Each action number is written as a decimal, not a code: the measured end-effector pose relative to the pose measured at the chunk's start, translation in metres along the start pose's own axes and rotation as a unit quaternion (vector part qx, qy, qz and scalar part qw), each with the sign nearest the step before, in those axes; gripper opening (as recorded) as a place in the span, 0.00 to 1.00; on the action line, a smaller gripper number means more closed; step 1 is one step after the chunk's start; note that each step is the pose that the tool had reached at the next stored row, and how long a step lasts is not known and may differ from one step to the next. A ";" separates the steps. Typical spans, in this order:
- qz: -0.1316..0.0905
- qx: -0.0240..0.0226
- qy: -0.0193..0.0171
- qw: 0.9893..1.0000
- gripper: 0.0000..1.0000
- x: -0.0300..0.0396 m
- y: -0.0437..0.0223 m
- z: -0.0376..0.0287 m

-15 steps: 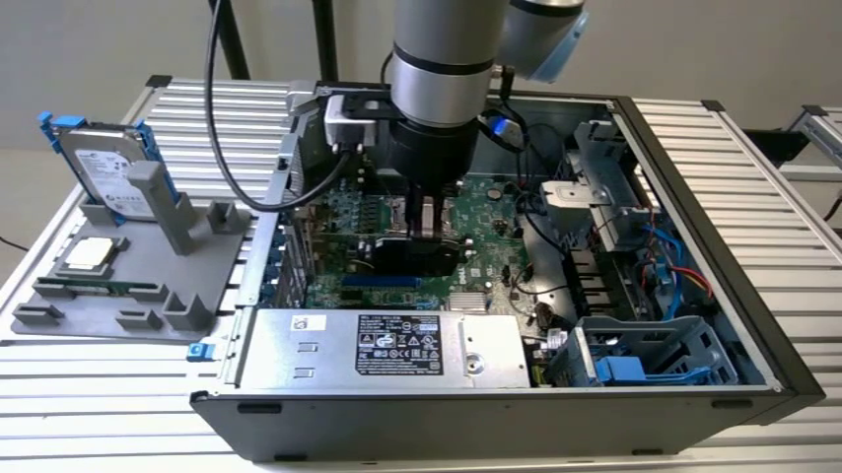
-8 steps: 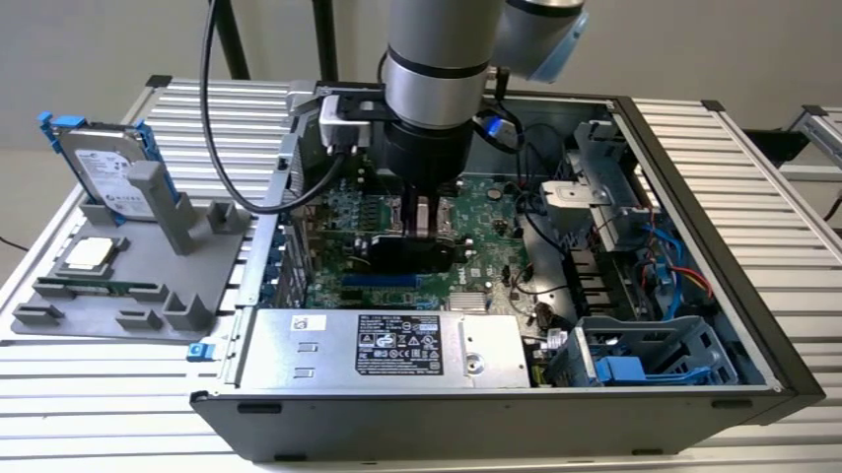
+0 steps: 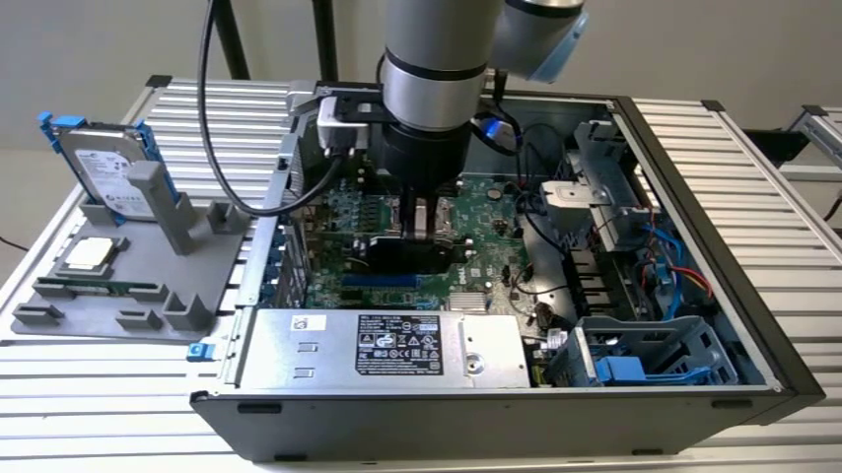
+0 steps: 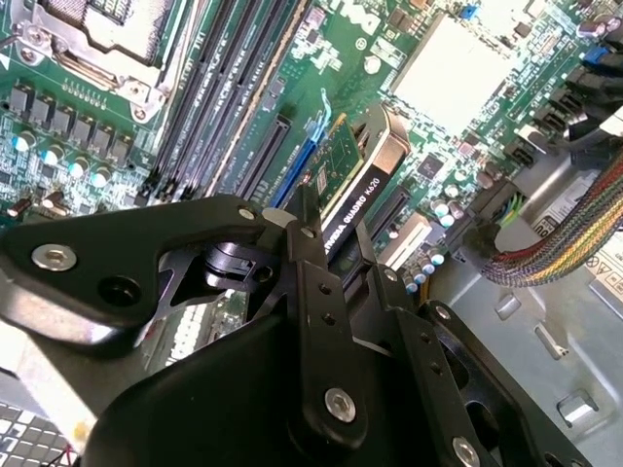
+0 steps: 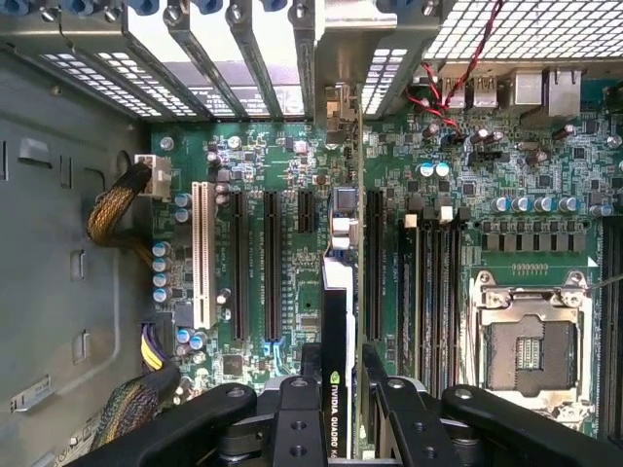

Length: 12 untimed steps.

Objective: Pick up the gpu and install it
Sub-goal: 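Insert the gpu into the slot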

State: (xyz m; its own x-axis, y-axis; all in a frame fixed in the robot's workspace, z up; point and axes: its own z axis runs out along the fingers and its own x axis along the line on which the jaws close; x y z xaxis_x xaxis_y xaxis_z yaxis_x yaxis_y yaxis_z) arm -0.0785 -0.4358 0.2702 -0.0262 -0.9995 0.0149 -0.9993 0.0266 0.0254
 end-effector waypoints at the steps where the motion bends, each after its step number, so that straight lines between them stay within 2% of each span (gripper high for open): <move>1: 0.000 0.000 0.000 1.000 0.00 0.0000 0.0003 0.0005; 8: 0.000 0.000 0.000 1.000 0.00 0.0002 0.0053 0.0022; 12: 0.000 0.000 0.000 1.000 0.00 0.0001 0.0057 0.0037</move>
State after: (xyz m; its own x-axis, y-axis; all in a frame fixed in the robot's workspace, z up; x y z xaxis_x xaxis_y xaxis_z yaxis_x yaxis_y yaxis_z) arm -0.0843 -0.4358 0.2666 -0.0260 -0.9995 0.0150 -0.9993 0.0264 0.0255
